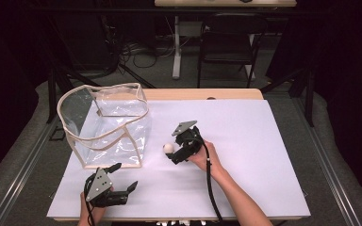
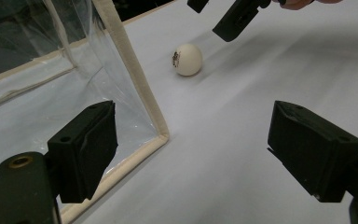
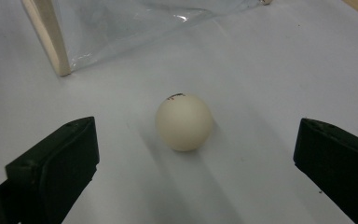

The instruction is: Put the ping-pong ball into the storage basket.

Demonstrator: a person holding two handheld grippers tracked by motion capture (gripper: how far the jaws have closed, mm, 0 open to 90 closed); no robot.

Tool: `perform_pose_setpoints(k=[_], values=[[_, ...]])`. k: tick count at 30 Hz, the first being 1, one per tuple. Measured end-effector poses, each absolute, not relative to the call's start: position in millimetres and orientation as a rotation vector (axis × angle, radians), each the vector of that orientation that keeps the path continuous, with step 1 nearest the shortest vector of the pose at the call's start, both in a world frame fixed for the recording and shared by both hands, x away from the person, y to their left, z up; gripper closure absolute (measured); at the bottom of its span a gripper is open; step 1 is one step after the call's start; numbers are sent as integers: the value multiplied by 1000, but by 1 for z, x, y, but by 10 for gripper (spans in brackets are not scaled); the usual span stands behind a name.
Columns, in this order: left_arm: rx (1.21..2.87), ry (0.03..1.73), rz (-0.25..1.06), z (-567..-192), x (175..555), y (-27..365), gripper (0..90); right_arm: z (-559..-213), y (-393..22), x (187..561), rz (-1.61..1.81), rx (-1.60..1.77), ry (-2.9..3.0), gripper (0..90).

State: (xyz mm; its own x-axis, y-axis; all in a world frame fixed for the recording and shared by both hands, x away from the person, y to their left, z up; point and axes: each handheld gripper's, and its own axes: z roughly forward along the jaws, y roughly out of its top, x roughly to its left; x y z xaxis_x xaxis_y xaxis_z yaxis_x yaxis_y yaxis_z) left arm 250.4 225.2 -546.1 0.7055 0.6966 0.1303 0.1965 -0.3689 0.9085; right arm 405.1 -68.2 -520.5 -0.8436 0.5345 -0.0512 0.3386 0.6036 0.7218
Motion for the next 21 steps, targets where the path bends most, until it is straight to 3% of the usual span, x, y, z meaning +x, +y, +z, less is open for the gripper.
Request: perform_pose_setpoints(k=[21], values=[[1914, 689, 627, -546, 250, 225, 161, -536, -57, 417, 1100, 759, 2599, 0]])
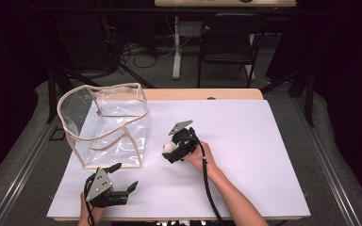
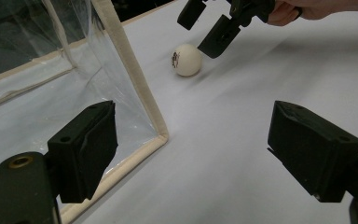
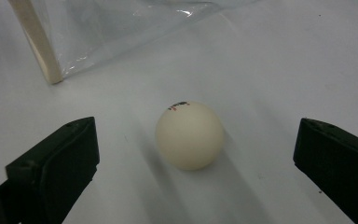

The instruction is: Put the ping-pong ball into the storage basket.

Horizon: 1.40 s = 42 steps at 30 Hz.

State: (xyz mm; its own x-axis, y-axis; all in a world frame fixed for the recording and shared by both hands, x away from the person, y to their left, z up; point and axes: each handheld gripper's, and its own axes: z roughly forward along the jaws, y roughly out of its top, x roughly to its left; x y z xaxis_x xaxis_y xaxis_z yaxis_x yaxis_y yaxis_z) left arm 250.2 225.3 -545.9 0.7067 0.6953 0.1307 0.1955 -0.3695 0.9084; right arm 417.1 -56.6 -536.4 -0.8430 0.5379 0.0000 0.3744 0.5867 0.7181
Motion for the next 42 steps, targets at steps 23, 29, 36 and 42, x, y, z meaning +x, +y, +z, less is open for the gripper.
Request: perform_pose_setpoints(k=[23, 29, 36, 42], values=[[1914, 690, 627, -546, 250, 225, 160, -545, -44, 416, 1004, 721, 2620, 396], [1914, 691, 625, -546, 250, 225, 160, -547, -43, 415, 980, 720, 2615, 450], [1909, 704, 631, -546, 251, 227, 161, -549, -44, 417, 978, 715, 2622, 502], [1917, 693, 627, -546, 251, 225, 161, -547, -43, 416, 975, 699, 2612, 505]])
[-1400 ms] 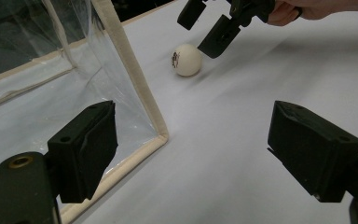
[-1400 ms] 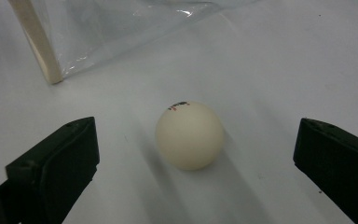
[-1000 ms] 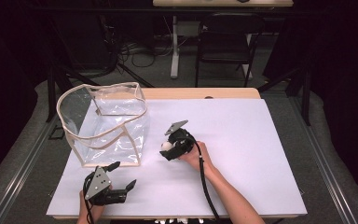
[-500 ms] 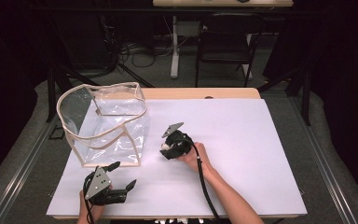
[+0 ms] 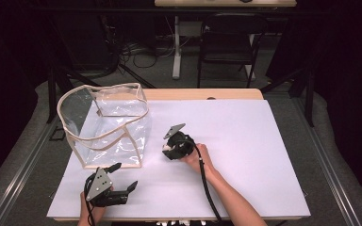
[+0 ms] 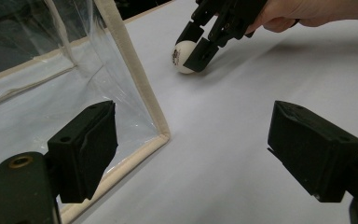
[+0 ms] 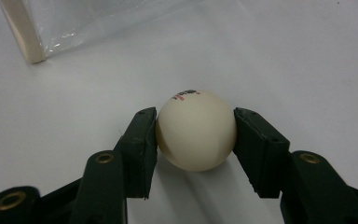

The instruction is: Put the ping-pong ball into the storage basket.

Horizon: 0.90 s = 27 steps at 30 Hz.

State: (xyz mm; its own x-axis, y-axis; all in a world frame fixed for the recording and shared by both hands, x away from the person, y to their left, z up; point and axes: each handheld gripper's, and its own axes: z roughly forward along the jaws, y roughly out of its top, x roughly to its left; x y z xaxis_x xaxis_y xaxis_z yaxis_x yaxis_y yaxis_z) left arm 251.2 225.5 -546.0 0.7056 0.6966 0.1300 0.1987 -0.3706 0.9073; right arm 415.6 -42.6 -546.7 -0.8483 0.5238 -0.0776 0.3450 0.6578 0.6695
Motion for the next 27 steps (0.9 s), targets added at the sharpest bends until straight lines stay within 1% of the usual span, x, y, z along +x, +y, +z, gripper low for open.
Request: perform_pose_setpoints(k=[27], values=[[1917, 690, 627, -546, 251, 225, 161, -524, -60, 410, 1004, 707, 2569, 506]])
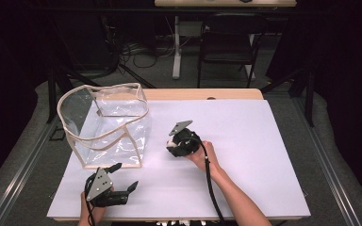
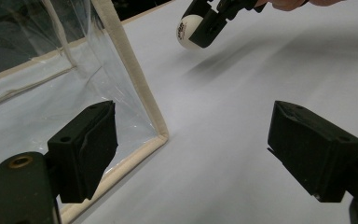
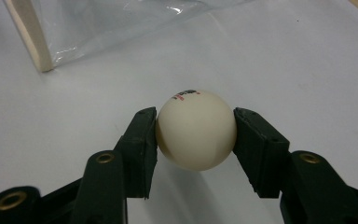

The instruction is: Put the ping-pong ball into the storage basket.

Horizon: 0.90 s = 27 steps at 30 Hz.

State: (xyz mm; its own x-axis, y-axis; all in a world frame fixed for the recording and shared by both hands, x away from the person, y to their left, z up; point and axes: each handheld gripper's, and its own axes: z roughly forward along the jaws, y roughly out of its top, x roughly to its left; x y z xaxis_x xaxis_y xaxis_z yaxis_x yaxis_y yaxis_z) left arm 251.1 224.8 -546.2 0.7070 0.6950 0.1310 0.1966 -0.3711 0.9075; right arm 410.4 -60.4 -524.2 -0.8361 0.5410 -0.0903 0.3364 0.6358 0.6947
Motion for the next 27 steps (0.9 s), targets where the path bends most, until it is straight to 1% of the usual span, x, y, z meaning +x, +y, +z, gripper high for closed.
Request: perform_pose_setpoints(k=[27], values=[[1916, 690, 626, -546, 251, 224, 161, -505, -77, 404, 997, 695, 2531, 508]])
